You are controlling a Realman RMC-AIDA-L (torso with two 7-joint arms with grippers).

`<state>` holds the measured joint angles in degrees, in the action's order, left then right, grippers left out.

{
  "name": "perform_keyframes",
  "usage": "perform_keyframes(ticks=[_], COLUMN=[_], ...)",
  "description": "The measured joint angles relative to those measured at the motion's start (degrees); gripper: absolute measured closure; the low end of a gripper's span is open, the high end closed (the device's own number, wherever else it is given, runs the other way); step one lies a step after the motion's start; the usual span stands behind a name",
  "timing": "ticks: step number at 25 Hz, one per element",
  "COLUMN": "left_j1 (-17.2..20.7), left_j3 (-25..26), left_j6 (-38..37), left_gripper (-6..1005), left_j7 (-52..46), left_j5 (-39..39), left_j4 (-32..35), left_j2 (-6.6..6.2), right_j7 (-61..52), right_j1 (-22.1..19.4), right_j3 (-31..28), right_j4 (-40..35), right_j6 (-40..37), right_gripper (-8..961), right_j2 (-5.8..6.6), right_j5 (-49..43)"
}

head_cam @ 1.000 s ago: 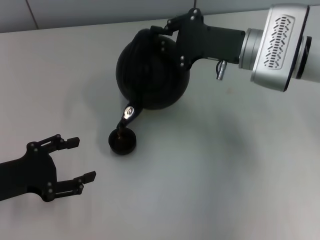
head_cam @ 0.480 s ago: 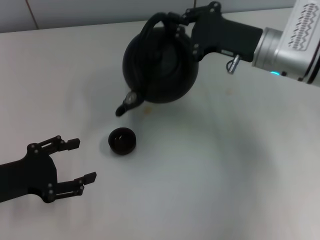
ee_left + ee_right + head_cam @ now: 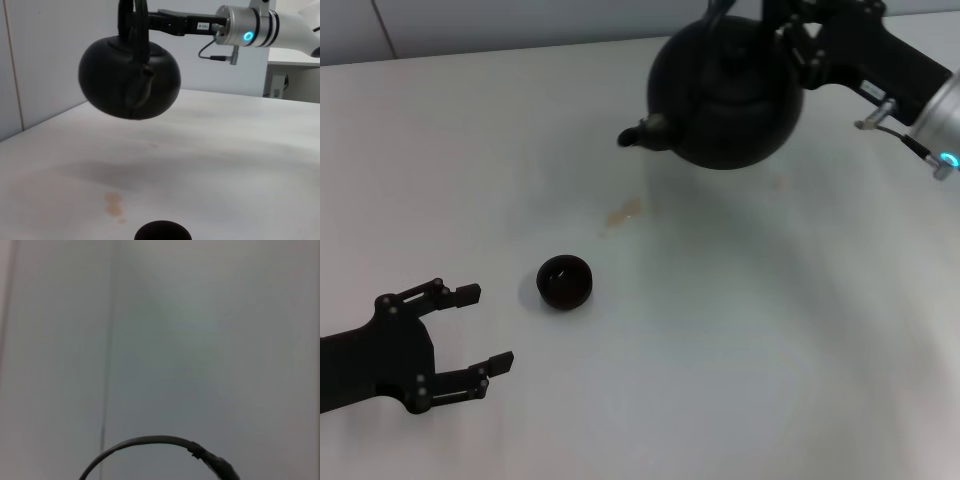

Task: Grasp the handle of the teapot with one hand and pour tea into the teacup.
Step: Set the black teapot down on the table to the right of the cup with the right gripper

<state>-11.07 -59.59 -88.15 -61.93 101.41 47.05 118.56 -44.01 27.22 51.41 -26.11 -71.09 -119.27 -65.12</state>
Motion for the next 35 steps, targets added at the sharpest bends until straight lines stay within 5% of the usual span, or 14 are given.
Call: perform_keyframes(ticks=[16,35], left_j1=[0.2,0.1], left_j3=[-0.5,-0.5], left_j6=[-0.3,-0.3], left_gripper=[156,156], left_j7=[0.2,0.6], left_j5=[0.3,0.5], left_j4=[-0.8,-1.7], left_j2=[-0.18,-0.17], right_j7=[-7.8,-7.0], right_j1=[-4.3,-3.8], right_j3=[-5.1,-4.5], right_j4=[4.7,5.2], right_j6=[8.3,12.9], right_gripper=[873,872], right_j2=[0.1,0.09], right_j5=[1.7,1.2])
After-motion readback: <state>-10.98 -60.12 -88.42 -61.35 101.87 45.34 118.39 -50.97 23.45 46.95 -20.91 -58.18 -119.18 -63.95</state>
